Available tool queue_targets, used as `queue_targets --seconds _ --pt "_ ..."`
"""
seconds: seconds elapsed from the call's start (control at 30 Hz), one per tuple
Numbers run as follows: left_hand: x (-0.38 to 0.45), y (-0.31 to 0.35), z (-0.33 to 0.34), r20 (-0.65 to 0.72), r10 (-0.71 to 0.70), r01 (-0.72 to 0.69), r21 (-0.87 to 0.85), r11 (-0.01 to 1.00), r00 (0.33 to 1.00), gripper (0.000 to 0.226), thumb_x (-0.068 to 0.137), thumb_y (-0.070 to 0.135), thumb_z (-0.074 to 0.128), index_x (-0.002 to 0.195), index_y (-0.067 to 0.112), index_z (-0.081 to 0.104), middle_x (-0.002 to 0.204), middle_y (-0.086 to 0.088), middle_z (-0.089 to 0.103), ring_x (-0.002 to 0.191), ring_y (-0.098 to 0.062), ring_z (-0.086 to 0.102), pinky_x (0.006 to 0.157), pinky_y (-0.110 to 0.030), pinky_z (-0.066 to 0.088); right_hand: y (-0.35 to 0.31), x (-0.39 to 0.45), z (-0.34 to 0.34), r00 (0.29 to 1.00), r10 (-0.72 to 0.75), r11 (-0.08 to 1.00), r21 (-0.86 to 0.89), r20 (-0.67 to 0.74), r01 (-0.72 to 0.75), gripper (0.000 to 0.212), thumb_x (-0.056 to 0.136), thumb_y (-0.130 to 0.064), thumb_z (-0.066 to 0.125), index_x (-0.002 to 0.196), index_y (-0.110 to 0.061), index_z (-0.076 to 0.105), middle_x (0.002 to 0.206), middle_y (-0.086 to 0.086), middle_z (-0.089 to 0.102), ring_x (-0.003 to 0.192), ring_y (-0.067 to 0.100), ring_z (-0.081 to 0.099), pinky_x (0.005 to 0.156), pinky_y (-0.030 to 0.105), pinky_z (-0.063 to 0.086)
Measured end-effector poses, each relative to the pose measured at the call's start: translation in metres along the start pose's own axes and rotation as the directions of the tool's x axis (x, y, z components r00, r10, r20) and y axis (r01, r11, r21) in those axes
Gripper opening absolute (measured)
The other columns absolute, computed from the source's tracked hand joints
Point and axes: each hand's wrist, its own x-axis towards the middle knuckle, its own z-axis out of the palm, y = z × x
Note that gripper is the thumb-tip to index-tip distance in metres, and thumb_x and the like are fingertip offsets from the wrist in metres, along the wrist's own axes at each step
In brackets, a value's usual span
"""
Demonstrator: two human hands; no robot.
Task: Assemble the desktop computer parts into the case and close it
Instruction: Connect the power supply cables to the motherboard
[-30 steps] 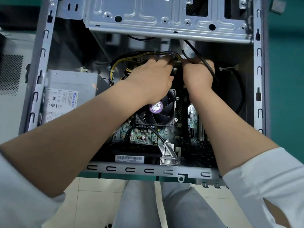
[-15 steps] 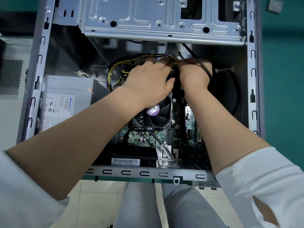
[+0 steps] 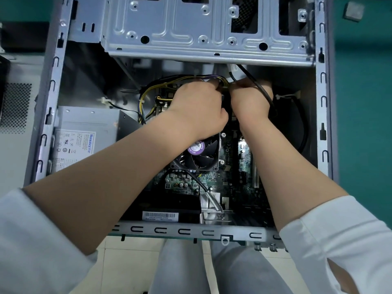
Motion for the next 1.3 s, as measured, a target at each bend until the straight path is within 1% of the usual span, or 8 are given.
queue_targets --seconds 0.2,0.37,0.43,0.6,0.77,1.0,1.17,1.3 --pt "-0.003 -0.001 0.004 0.013 -0.044 0.045 -0.108 0.993 0.999 0.038 0.088 0.031 0.047 0.115 0.007 0.058 0.116 -0.014 0.055 0.104 -0.039 0.054 0.083 -0.039 0.043 -0.002 0.002 0.000 0.998 -0.027 0.997 -0.073 -0.056 0.023 0.040 0.082 -0.005 0.059 0.048 -0.019 0.041 0.050 -0.007 0.043 0.047 0.009 0.043 0.040 0.017 0.033" --pt "-0.003 -0.003 0.008 0.049 -0.038 0.048 -0.218 0.975 0.998 0.046 0.085 0.028 0.045 0.128 0.011 0.047 0.128 -0.009 0.050 0.111 -0.039 0.051 0.091 -0.042 0.045 -0.002 0.001 0.002 0.996 -0.016 0.998 -0.065 -0.082 0.011 0.033 0.084 -0.009 0.059 0.057 -0.016 0.042 0.059 -0.003 0.046 0.062 0.018 0.052 0.050 0.021 0.040" --pt "-0.004 -0.004 0.008 0.046 -0.041 0.050 -0.235 0.971 0.998 0.049 0.084 0.026 0.044 0.131 0.013 0.045 0.133 -0.006 0.046 0.113 -0.038 0.051 0.091 -0.042 0.044 -0.001 0.002 0.004 0.996 -0.006 0.999 -0.036 -0.085 0.003 0.035 0.084 -0.008 0.059 0.056 -0.017 0.040 0.058 -0.003 0.046 0.056 0.016 0.049 0.049 0.021 0.039" --pt "-0.004 0.000 0.010 0.003 -0.073 0.073 -0.181 0.981 0.997 0.042 0.086 0.026 0.043 0.126 0.013 0.049 0.131 -0.004 0.047 0.107 -0.038 0.052 0.073 -0.036 0.034 0.000 0.002 0.003 0.997 -0.001 1.000 0.004 -0.080 0.001 0.036 0.083 -0.008 0.060 0.053 -0.018 0.041 0.053 -0.005 0.044 0.046 0.007 0.042 0.045 0.019 0.035" --pt "-0.003 -0.001 0.008 0.016 -0.080 0.082 -0.163 0.983 0.997 0.045 0.085 0.027 0.045 0.129 0.015 0.049 0.132 -0.006 0.048 0.108 -0.038 0.052 0.077 -0.037 0.040 0.003 0.001 0.000 0.999 -0.005 0.999 0.045 -0.038 0.006 0.038 0.081 -0.005 0.059 0.048 -0.019 0.046 0.046 -0.007 0.044 0.042 0.007 0.040 0.047 0.019 0.035" --pt "-0.002 -0.001 0.004 -0.010 -0.072 0.071 -0.089 0.994 0.997 0.036 0.084 0.026 0.049 0.116 0.013 0.055 0.116 -0.009 0.057 0.100 -0.037 0.055 0.068 -0.032 0.030 -0.001 0.003 0.001 0.998 -0.003 1.000 0.010 -0.059 0.003 0.038 0.078 -0.003 0.060 0.048 -0.017 0.043 0.047 -0.006 0.043 0.042 0.008 0.040 0.044 0.019 0.034" --pt "-0.004 0.002 0.005 -0.023 -0.051 0.050 -0.047 0.998 0.998 0.038 0.086 0.027 0.045 0.121 0.012 0.055 0.126 -0.007 0.052 0.103 -0.038 0.055 0.069 -0.033 0.030 -0.001 0.004 0.001 0.997 0.031 0.999 0.036 -0.070 -0.029 0.037 0.078 -0.002 0.060 0.052 -0.017 0.040 0.049 -0.004 0.044 0.044 0.009 0.041 0.045 0.020 0.035" --pt "-0.004 0.002 0.007 -0.025 -0.044 0.044 -0.028 0.999 0.999 0.042 0.089 0.029 0.041 0.126 0.014 0.053 0.138 -0.003 0.046 0.107 -0.035 0.055 0.070 -0.033 0.032 -0.003 0.007 0.002 0.997 0.053 0.997 -0.049 -0.050 -0.056 0.032 0.083 -0.008 0.058 0.057 -0.018 0.041 0.054 -0.005 0.044 0.044 0.007 0.040 0.033 0.013 0.030"
